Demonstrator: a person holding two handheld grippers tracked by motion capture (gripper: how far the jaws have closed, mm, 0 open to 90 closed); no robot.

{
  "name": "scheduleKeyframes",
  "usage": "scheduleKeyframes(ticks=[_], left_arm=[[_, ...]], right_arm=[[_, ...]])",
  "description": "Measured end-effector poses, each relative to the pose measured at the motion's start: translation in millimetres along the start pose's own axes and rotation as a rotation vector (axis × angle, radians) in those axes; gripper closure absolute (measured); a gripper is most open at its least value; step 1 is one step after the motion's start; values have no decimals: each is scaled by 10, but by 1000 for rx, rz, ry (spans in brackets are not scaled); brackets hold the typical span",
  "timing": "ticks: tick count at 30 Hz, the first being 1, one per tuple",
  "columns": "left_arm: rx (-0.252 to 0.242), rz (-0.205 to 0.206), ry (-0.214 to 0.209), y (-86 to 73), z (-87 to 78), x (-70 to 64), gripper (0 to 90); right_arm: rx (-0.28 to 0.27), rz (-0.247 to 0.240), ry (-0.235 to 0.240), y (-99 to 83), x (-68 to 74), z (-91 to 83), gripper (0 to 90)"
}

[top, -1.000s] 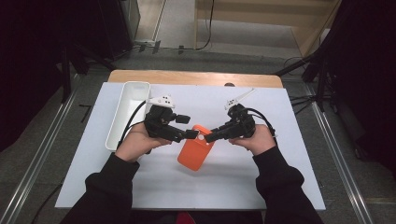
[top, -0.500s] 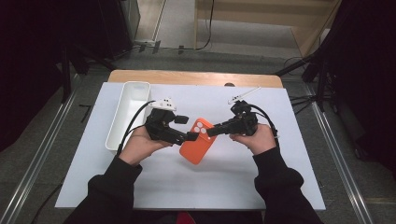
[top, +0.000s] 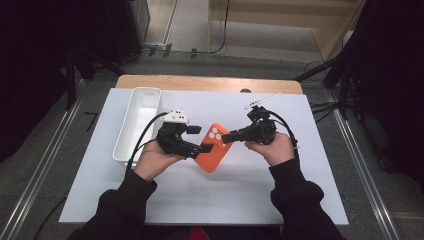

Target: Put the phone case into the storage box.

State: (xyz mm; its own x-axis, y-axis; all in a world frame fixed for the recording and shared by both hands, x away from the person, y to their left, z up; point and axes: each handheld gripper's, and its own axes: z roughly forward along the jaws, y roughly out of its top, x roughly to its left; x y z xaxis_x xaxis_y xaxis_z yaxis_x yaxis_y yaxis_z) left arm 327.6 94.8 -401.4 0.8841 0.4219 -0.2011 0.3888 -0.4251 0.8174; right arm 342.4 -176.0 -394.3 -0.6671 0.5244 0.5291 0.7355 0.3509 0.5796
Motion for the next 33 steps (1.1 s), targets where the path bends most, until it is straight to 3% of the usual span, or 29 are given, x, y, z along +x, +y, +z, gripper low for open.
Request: scheduleKeyframes(ticks=[5,10,13,22,33], left_arm=[[4,36,49,-16,17,-41,207],[7,44,39,-20,41,-71,171],[13,63,59,-27,62,-94,133],[-15,35,82,-60,105,-90,0],[-8,45,111,-75,172,-135,0]], right_arm=[[-8,40,10,1,-13,-7,747],[-7,62,8,2,-17,-2,747],[-6,69,5,7,-16,5,747],[4,86,-14,33,-5,27,748],[26,97,-31,71,22,93,747]])
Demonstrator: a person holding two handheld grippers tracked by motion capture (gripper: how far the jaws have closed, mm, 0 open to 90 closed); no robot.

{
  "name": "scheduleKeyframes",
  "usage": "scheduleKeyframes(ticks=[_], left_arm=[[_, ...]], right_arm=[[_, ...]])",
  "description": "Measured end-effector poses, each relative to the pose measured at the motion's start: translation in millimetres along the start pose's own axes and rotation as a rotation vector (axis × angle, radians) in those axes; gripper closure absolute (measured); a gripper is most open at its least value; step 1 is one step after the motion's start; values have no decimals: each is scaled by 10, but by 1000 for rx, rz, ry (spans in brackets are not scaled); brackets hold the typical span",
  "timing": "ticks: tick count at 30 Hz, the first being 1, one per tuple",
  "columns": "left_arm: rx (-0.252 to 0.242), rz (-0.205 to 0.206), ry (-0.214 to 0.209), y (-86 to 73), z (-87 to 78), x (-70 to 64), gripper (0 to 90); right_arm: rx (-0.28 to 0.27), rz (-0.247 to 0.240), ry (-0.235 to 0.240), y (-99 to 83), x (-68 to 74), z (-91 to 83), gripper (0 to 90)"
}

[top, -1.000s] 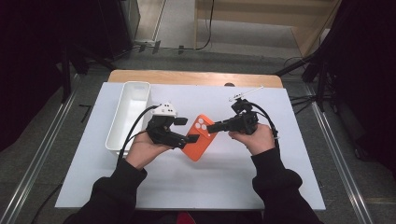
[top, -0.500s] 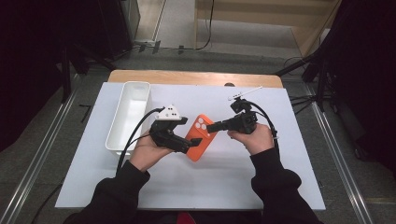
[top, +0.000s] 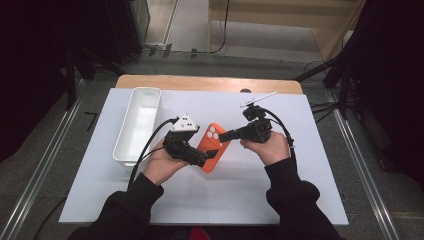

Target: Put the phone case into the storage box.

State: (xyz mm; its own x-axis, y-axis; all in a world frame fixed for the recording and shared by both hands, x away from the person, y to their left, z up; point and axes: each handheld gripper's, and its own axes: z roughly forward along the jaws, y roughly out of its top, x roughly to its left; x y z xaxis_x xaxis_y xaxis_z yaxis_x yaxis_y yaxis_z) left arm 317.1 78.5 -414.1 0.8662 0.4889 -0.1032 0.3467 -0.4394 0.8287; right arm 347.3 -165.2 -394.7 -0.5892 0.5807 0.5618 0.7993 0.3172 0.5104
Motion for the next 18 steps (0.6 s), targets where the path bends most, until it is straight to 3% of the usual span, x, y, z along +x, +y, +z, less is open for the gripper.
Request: scheduleKeyframes(ticks=[18], left_arm=[[-11,29,98,-29,135,-55,0]], right_arm=[[5,25,-13,50,33,43,748]])
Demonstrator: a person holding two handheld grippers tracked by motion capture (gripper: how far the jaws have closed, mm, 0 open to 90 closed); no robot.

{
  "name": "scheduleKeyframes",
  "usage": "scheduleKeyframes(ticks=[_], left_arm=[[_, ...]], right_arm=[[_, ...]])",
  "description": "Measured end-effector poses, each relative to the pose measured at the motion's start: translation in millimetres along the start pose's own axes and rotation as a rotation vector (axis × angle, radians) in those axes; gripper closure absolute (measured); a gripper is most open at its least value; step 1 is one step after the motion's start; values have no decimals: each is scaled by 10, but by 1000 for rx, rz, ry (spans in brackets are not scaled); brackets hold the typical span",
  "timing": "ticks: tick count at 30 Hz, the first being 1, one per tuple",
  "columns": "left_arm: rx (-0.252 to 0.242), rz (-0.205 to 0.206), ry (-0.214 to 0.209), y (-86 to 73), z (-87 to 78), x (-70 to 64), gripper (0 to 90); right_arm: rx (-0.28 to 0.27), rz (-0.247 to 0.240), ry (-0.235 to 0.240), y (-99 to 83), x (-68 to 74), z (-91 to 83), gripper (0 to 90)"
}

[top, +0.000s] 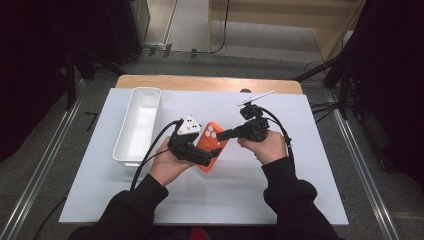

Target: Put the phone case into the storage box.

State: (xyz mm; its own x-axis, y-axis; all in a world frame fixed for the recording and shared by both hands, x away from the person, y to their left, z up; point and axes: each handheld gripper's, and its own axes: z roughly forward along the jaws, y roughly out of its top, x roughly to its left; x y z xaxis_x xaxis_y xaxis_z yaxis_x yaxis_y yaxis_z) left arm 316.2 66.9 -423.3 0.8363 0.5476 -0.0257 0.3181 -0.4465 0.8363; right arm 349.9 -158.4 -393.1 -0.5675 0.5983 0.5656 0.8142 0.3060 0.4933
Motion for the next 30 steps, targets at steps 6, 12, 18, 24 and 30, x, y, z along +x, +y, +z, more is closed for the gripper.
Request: scheduleKeyframes(ticks=[6,12,18,24,30], left_arm=[[-3,0,6,-9,45,-19,0],[0,1,19,-22,101,-41,0],[1,5,29,-30,134,-61,0],[-17,-6,52,-57,141,-58,7],[-15,-8,67,-79,170,-67,16]], right_arm=[[-14,9,2,2,13,-13,749],[-6,11,7,1,20,-1,749],[-8,12,11,-1,22,5,748],[-15,16,11,0,39,4,748],[-16,29,18,0,40,4,748]])
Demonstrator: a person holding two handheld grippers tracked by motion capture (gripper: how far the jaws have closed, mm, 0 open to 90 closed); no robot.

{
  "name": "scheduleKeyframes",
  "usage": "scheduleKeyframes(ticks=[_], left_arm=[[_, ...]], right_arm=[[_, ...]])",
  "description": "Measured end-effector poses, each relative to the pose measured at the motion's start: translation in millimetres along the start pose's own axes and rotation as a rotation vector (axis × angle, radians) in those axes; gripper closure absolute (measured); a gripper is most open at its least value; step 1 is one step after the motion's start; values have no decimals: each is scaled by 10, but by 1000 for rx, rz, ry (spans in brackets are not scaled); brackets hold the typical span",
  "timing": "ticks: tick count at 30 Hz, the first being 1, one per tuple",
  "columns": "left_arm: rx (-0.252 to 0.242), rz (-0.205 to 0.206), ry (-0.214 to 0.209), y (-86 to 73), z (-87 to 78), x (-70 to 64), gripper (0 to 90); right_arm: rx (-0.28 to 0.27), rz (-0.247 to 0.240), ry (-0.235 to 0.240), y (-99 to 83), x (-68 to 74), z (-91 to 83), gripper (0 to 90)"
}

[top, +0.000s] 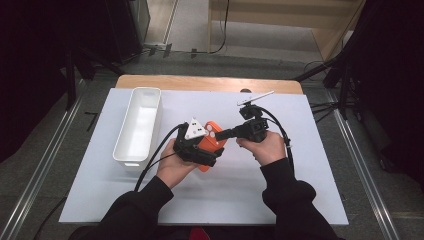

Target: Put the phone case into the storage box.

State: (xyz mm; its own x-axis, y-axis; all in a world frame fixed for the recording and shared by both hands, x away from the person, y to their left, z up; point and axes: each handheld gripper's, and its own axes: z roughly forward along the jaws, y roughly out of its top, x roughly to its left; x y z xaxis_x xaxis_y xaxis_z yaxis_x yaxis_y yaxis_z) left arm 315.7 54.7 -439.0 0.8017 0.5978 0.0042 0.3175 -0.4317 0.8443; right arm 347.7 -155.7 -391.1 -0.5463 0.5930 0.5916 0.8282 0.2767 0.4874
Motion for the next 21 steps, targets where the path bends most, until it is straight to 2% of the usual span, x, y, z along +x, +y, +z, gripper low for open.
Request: scheduleKeyframes(ticks=[3,7,13,21], left_arm=[[-1,9,16,-9,12,-9,33],[-1,0,18,-25,27,-2,34],[-7,3,16,-35,29,-23,133],[10,7,23,-36,38,-30,146]], right_arm=[[0,1,4,1,2,3,748],[-4,4,7,0,0,5,748],[-10,12,4,0,-10,1,748],[-6,17,-2,-2,-19,18,748]])
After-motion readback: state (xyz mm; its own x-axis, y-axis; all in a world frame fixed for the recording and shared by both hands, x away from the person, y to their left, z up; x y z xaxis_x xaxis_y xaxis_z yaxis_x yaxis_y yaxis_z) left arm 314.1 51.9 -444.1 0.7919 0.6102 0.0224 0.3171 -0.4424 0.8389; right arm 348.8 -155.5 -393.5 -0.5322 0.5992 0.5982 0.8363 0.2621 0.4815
